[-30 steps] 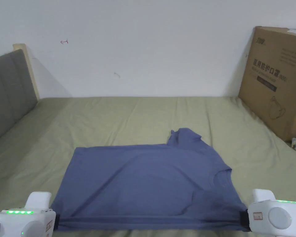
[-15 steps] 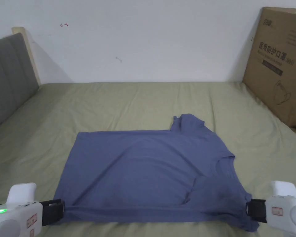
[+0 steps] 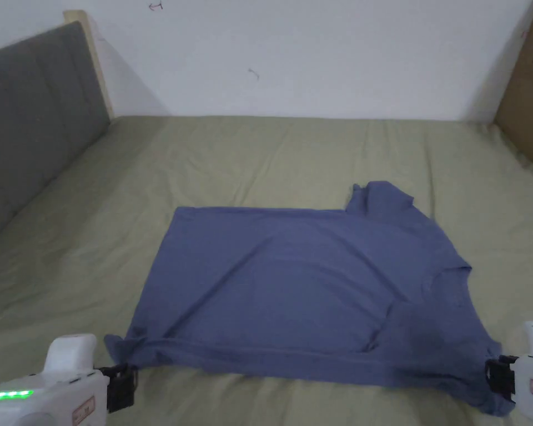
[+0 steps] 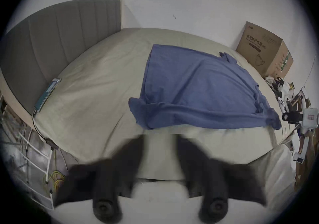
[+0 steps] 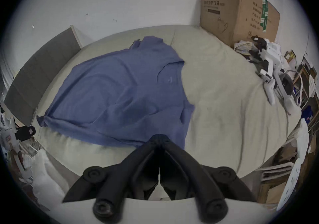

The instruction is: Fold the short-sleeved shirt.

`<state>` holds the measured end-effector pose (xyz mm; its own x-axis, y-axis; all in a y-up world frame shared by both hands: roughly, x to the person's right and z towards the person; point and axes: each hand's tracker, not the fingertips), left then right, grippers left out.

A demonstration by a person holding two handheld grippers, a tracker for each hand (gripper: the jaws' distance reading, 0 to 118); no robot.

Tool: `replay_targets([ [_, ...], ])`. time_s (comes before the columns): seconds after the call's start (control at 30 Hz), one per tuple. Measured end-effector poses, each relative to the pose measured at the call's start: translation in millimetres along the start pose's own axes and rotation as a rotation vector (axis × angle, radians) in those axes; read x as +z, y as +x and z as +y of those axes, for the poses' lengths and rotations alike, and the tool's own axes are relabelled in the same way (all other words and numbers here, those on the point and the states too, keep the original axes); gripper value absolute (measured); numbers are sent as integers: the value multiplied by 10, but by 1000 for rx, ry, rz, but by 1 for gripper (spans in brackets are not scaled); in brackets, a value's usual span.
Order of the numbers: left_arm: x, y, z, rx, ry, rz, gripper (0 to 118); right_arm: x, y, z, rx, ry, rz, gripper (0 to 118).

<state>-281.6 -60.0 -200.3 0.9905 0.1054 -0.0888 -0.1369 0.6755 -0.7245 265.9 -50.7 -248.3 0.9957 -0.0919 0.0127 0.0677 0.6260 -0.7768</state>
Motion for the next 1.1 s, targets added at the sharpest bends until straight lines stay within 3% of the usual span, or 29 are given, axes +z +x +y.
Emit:
replay_targets([
  [0.07,-67,-42,65,20,-3,9,111,-29,-14,-2,-6,-8,12,1],
  [0.1,-94,-72,107,29,10,13,118,-39,-24,16,-5,-11,18,1],
  [0.27,-355,-239,460,98,67,8,115,-111,-33,72,16,-23,11,1],
  [0.3,-432,-264,511,115,58,3,108,-125,-24,71,14,-27,11,1],
  [0.33,-506,-280,544,138,39,-23,93,-140,-15,65,10,-33,10,1],
  [0.4,-656,-260,553,119,-8,-13,24,-164,11,54,1,-38,9,1],
  [0.43,-731,-212,512,70,-43,44,8,-175,28,39,-7,-44,8,1],
  [0.47,-795,-194,482,23,-66,62,2,-179,48,24,-14,-50,8,1],
  [0.53,-787,-192,454,55,-80,1,2,-167,79,6,-20,-58,6,1],
  [0.63,-724,-141,465,36,-48,37,2,-108,140,22,-44,-45,22,6],
  [0.67,-714,-142,483,37,-51,34,2,-88,153,43,-55,-32,23,22],
  [0.73,-624,-94,515,36,-39,27,2,-79,191,104,-62,-18,11,74],
  [0.77,-593,-68,533,31,-30,32,2,-97,220,146,-67,-15,5,75],
  [0.87,-513,-35,585,29,-18,27,2,-141,275,224,-78,-14,-4,75],
  [1.0,-554,-44,561,15,-14,32,2,-351,294,133,-49,-140,26,70],
  [1.03,-564,-49,552,13,-20,33,2,-388,287,78,-16,-161,14,56],
  [1.07,-561,-49,533,15,-21,35,2,-415,267,38,12,-169,1,21],
  [1.1,-562,-54,518,17,-22,35,2,-431,247,5,8,-164,-11,9],
])
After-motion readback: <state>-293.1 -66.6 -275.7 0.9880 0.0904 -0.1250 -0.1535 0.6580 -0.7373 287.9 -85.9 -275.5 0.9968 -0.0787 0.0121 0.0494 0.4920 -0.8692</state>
